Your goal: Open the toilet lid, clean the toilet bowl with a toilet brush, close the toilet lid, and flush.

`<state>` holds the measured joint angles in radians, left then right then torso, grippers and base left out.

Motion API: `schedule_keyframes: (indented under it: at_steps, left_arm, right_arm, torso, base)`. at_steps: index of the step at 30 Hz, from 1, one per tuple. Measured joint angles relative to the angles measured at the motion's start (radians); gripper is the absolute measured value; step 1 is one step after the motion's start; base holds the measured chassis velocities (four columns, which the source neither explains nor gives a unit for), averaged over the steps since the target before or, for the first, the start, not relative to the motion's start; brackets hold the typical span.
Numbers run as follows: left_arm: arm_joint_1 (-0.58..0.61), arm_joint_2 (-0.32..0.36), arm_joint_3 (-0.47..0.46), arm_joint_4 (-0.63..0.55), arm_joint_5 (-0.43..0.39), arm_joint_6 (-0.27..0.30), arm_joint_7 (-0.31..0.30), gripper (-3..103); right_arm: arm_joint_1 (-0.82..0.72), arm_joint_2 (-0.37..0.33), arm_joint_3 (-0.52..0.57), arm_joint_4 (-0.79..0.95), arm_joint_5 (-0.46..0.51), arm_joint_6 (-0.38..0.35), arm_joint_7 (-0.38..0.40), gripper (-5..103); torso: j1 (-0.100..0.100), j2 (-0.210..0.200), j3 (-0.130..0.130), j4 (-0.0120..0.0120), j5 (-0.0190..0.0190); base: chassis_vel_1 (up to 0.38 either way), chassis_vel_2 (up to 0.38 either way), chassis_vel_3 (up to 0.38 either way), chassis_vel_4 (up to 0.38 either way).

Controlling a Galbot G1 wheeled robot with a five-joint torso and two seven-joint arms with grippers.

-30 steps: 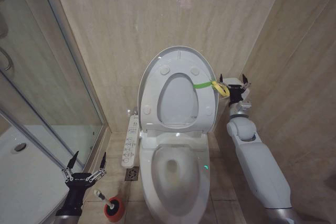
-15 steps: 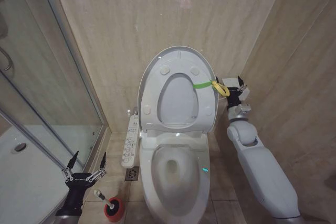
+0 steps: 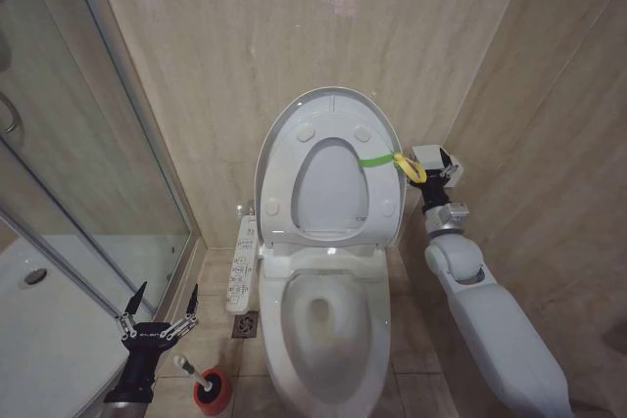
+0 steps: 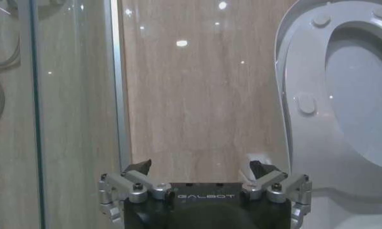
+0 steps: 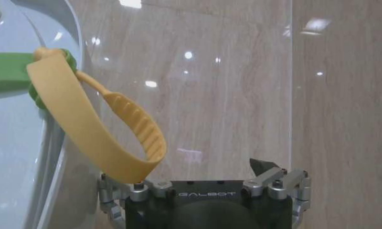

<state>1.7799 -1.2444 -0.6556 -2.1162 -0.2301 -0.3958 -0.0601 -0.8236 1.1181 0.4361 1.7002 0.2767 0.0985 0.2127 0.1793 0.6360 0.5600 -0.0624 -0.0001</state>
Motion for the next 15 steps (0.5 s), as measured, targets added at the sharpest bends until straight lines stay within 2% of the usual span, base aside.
schedule_keyframes:
  at_steps: [9,15]
  left_arm:
    - [0.000,0.000,0.000,0.000,0.000,0.000,0.000,100]
    - [0.000,0.000,0.000,0.000,0.000,0.000,0.000,100]
  right_arm:
    - [-0.094,-0.034,0.043,0.068,0.011,0.005,-0.015,100]
    - [-0.158,-0.040,0.075,0.126,0.019,0.005,-0.020,100]
  torso:
    - [0.000,0.000,0.000,0.0012,0.0001]
    - [0.000,0.000,0.000,0.0004,0.0001]
  base:
    - [0.000,0.000,0.000,0.000]
    - [0.000,0.000,0.000,0.000]
